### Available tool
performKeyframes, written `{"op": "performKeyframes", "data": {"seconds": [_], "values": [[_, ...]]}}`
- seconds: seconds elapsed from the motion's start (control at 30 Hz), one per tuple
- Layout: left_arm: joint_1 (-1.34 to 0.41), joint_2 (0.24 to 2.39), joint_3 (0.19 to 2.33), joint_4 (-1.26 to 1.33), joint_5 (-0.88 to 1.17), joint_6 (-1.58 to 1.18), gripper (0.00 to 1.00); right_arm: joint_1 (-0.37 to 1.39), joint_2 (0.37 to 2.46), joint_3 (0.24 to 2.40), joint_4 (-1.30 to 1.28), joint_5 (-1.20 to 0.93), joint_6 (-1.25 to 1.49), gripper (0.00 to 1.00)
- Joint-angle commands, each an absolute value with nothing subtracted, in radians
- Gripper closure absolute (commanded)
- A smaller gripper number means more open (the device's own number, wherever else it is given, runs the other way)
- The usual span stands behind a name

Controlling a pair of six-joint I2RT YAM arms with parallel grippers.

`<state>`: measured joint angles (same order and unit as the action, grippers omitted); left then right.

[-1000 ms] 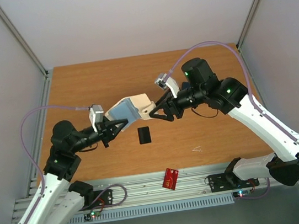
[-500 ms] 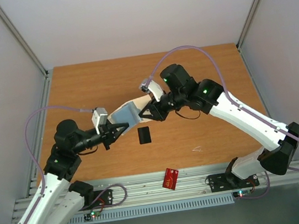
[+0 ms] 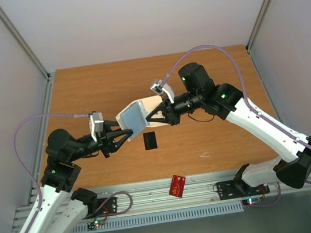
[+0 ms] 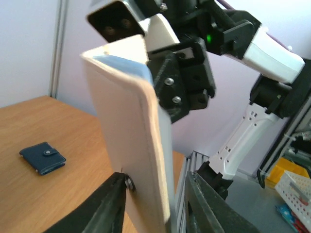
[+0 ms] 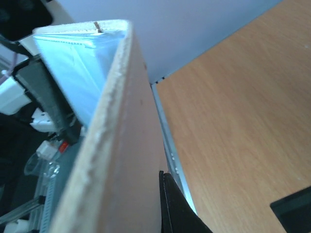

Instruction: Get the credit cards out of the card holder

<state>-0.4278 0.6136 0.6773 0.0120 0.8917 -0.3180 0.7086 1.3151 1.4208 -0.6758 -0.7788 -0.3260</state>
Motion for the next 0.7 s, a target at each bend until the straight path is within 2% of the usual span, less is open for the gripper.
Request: {"op": "performKeyframes", "data": {"seconds": [0.0, 0.13, 0.2, 0.33, 0.43, 0.5, 0.67], "values": [[-0.428, 0.604, 0.719, 0.033, 0.789, -0.327, 0.68, 0.713, 1.286, 1.437, -0.617, -0.915, -0.342, 0.99], [-0.424, 0.586, 0.711, 0.1, 0.834, -0.351, 0.82, 0.712, 1.268, 1.435, -0.633, -0.951, -0.375, 0.99], [-0.423, 0.587, 0.717, 0.152, 0.873, -0.417, 0.81, 0.703, 1.263, 1.439, -0.665, -0.926, -0.402, 0.99], [-0.42, 0.598, 0.73, 0.142, 0.875, -0.42, 0.72, 0.679, 1.28, 1.456, -0.703, -0.932, -0.406, 0.99], [-0.421, 0.601, 0.727, 0.143, 0.879, -0.429, 0.72, 0.679, 1.295, 1.465, -0.688, -0.975, -0.389, 0.99], [-0.419, 0.598, 0.731, 0.144, 0.88, -0.44, 0.72, 0.679, 1.293, 1.46, -0.685, -0.975, -0.399, 0.99], [-0.41, 0.593, 0.736, 0.151, 0.886, -0.455, 0.81, 0.662, 1.281, 1.453, -0.689, -0.981, -0.411, 0.99]]}}
